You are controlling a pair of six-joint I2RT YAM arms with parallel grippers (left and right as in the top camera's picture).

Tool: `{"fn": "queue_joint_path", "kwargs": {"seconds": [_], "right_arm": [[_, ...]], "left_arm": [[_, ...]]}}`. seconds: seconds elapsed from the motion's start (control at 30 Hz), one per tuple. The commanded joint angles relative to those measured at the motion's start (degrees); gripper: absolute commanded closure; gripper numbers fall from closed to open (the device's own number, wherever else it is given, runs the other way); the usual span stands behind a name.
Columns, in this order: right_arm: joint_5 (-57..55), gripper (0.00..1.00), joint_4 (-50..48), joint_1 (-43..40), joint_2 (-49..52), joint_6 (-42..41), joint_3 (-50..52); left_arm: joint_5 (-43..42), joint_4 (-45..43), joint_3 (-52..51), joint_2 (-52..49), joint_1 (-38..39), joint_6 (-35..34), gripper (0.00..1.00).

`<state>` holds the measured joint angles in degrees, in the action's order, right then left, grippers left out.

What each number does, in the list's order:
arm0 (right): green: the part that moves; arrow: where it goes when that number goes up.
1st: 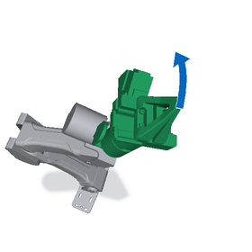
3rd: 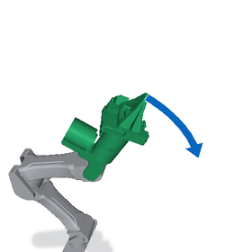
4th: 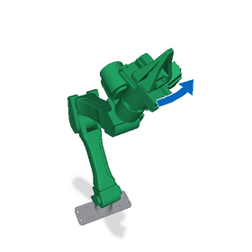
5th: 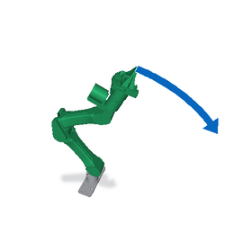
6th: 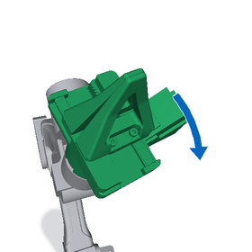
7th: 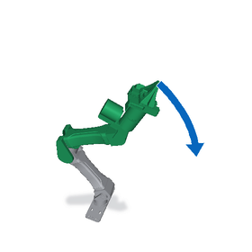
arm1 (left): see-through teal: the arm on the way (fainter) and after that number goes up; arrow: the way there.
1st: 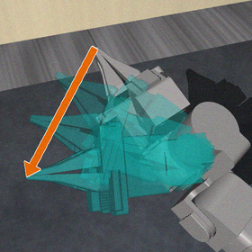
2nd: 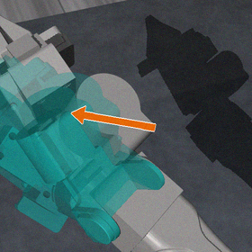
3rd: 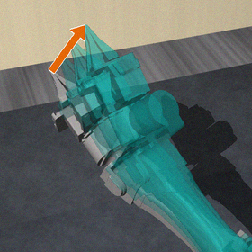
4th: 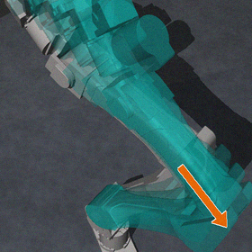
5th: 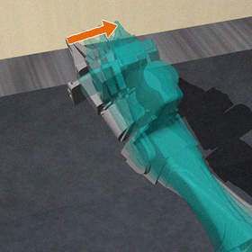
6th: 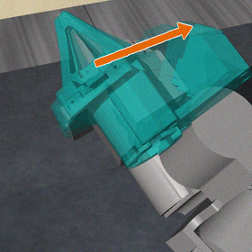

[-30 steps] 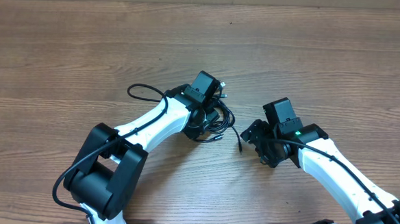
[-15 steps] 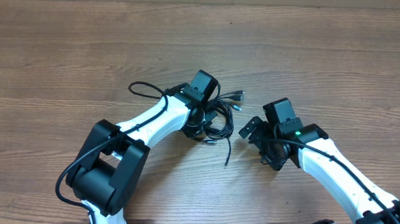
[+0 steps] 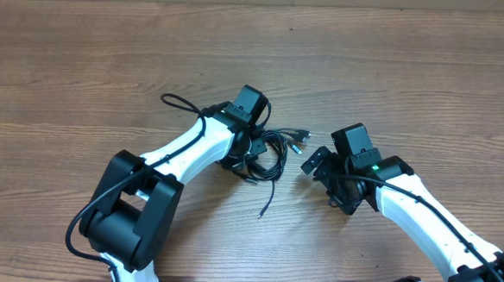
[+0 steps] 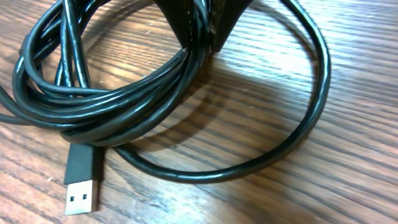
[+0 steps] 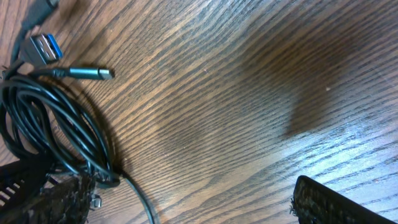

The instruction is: Untangle cables

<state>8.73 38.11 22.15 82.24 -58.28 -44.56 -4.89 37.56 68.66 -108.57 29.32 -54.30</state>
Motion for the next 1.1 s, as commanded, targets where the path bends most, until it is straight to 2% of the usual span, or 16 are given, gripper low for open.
{"fn": "queue_joint_path", "kwargs": {"seconds": [0.0,0.17,0.4,1.07], "right_arm": [[-0.57,0.0,-0.26,-0.11,0.2,0.04,-0.5],[-0.57,0.0,-0.28,-0.11,0.2,0.04,-0.5],[-0.57,0.0,-0.26,-0.11,0.2,0.04,-0.5],[-0.57,0.0,-0.26,-0.11,0.2,0.04,-0.5]], "left_arm": [[2.1,1.84,0.52,2.93,-0.85,2.84,0.96],[2.1,7.8,3.48,7.39,-2.45,4.13,0.96],[2.14,10.21,3.96,12.26,-3.06,7.23,0.96],[2.36,8.28,3.93,12.22,-3.06,7.23,0.96]]}}
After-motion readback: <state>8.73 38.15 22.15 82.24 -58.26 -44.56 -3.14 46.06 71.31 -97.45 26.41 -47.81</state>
